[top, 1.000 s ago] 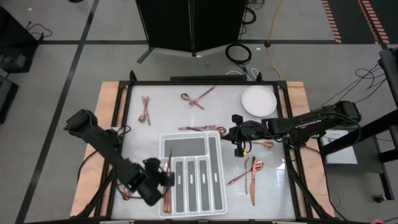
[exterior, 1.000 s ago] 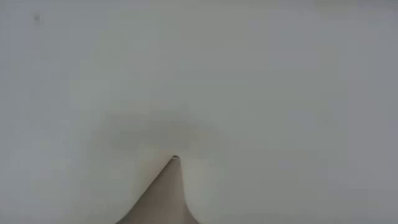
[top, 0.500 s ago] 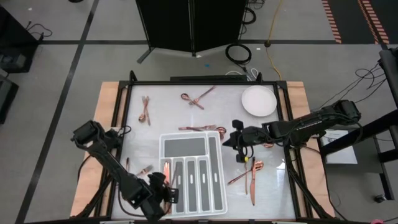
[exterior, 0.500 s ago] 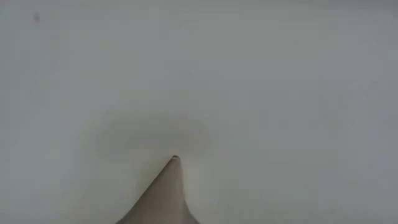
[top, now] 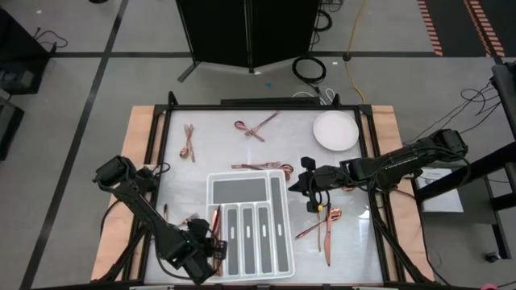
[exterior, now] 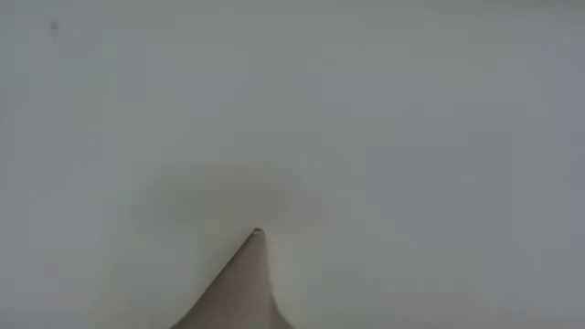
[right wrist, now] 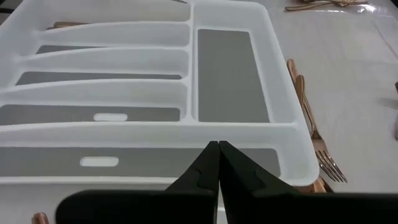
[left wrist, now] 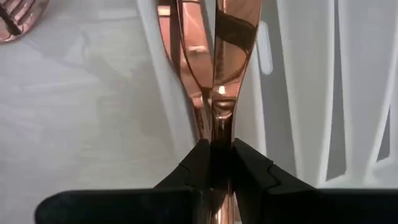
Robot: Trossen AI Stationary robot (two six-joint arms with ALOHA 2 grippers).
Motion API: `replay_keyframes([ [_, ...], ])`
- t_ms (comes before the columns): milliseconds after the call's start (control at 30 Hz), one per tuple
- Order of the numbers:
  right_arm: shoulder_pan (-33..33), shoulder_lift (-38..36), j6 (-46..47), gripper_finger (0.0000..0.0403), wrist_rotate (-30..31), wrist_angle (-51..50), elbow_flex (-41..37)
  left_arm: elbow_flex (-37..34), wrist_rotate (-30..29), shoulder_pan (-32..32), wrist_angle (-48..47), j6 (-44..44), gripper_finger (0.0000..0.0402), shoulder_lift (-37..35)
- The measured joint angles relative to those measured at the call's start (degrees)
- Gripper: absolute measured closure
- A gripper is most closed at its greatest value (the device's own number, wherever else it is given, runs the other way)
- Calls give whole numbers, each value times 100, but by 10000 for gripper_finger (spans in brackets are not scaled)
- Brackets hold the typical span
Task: Sort silverware
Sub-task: Put the top knife into the silverware tray, then put the knife into the silverware tray
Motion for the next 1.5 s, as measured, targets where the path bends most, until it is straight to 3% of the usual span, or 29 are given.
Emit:
replay_keyframes([
  [1100, 0, 0, -250, 403, 0, -130, -1, -5, 461, 245, 367, -144, 346, 4],
  [1500, 0, 0, -273, 403, -1, -170, -1, -7, 601, 250, 173, -149, 238, 4],
])
